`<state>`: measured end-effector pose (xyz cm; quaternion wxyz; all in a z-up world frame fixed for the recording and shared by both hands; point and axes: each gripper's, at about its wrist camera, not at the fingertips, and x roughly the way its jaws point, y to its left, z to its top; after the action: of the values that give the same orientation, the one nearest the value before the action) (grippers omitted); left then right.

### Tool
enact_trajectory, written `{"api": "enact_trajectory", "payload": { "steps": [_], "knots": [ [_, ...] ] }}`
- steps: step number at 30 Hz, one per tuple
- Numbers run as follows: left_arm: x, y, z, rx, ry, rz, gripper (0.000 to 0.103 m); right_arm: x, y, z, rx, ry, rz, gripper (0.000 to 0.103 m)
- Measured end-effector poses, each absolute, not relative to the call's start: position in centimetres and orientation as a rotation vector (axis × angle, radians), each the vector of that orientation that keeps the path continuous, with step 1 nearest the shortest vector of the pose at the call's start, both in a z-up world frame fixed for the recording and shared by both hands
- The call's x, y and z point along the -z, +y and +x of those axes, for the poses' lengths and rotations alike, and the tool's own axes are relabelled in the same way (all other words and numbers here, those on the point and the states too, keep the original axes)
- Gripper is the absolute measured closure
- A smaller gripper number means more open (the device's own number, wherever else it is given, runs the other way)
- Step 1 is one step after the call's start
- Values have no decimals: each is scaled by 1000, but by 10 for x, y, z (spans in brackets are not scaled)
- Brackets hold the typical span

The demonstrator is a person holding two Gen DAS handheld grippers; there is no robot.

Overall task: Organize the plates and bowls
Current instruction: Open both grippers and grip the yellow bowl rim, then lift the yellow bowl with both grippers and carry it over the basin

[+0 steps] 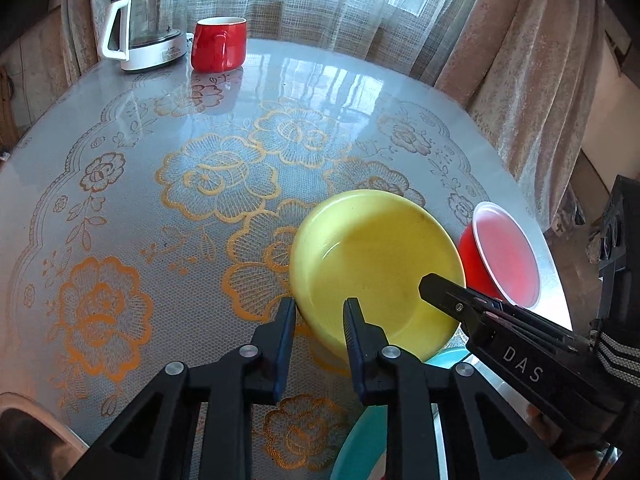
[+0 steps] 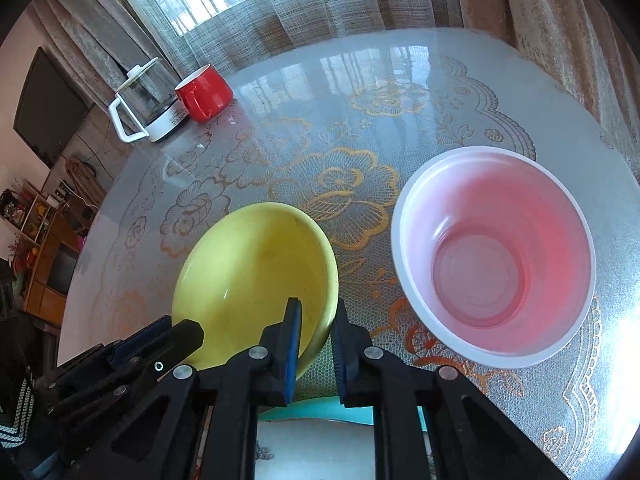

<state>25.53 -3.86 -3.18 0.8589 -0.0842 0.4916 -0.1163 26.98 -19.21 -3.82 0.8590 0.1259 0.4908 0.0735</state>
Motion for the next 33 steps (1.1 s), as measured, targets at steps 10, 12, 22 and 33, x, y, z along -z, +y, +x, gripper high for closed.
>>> {"api": "enact_trajectory", "payload": {
  "steps": [10,12,22,33],
  "knots": [
    [-2,-14,223,249,921,-186,79,13,-182,256,-230,958,264,89],
    [-9,-8,212,247,895,-185,79,6,-178,248,-256,943,268,89],
    [-35,24,147,230,785,-170,78,-22,-148,200,-380,879,249,89],
    [-34,86,89,154,757,-238,76,-25,-92,160,-541,886,184,89]
  ]
}}
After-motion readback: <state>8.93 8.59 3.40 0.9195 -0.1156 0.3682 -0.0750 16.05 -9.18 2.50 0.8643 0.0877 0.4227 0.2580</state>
